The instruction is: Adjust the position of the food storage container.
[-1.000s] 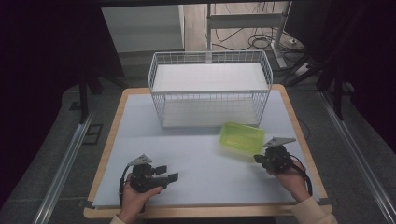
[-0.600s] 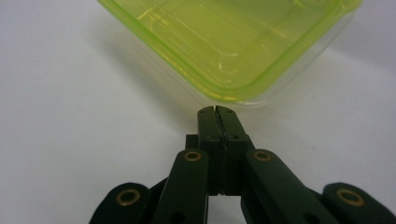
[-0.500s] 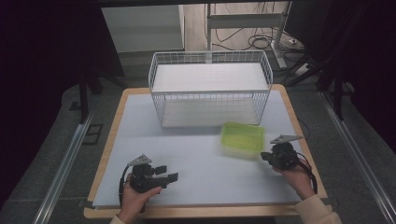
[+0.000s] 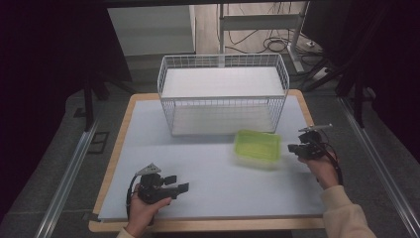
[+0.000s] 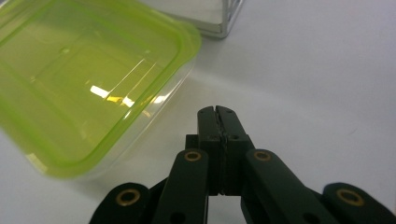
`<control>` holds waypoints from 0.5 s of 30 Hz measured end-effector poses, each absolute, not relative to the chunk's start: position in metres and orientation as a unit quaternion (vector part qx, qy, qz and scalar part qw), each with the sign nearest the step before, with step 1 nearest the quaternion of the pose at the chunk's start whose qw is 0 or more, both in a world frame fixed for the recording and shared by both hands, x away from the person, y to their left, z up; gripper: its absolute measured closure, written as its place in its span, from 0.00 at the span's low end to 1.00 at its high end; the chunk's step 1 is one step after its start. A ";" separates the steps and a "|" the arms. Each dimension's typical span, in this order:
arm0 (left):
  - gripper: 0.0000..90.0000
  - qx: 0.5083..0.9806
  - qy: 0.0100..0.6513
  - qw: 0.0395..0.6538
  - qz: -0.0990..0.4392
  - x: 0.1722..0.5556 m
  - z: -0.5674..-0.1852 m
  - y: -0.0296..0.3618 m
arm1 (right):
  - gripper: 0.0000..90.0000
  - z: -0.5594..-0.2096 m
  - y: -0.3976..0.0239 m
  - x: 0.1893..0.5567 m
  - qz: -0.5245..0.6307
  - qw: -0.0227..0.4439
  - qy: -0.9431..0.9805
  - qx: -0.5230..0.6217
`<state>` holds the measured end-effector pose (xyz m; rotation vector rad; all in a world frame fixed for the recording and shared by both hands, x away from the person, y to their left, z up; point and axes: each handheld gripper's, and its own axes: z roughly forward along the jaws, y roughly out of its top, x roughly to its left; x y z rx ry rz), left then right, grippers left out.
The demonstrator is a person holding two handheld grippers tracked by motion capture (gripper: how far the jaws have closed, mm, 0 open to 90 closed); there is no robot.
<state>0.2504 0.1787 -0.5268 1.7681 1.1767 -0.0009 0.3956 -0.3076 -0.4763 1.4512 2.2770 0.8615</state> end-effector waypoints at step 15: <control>0.32 0.726 0.483 0.489 -0.001 0.250 -0.526 0.180 | 1.00 -0.475 -0.259 0.426 0.210 0.186 0.833 0.478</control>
